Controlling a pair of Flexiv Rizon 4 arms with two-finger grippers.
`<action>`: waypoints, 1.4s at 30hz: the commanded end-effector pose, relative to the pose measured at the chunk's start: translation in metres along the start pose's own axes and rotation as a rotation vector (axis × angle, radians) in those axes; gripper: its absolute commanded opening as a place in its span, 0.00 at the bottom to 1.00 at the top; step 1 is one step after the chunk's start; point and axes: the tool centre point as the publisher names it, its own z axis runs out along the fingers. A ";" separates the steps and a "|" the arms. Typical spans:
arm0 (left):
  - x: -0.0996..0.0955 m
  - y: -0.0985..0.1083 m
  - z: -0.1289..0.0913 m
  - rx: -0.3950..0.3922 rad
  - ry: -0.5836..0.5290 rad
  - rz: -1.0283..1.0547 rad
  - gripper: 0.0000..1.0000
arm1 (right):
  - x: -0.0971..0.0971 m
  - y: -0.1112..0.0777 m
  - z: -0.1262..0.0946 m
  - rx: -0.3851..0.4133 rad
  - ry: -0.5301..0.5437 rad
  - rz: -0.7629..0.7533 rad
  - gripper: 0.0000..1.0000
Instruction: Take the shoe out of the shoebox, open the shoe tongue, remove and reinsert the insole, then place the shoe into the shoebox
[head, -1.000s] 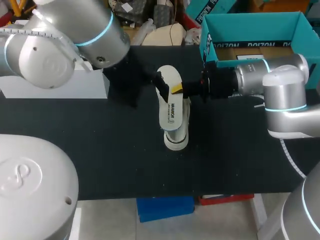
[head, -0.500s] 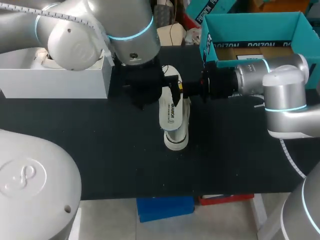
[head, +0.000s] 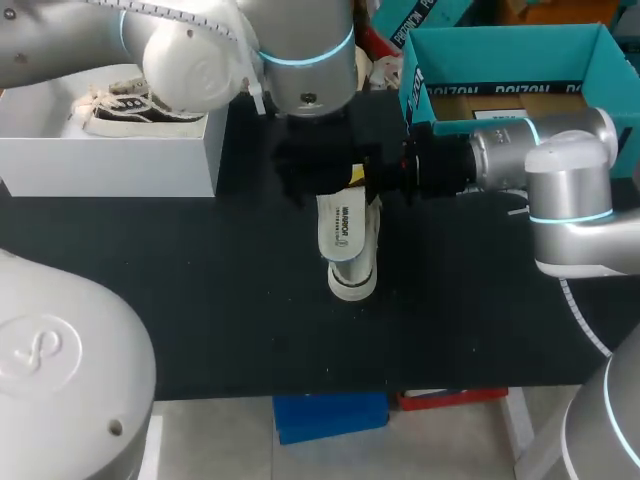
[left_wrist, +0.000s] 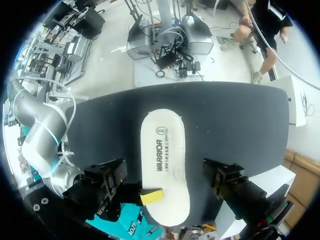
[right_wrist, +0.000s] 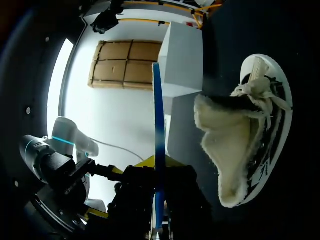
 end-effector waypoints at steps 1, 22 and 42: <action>-0.007 0.010 0.003 0.007 0.037 0.000 1.00 | 0.000 0.000 0.000 -0.001 -0.002 0.001 0.00; 0.003 0.108 -0.002 -0.015 0.019 -0.017 1.00 | 0.000 0.000 0.000 -0.001 -0.002 0.001 0.00; 0.012 0.163 0.007 -0.009 0.032 -0.043 1.00 | 0.000 0.000 0.000 -0.001 -0.002 0.001 0.00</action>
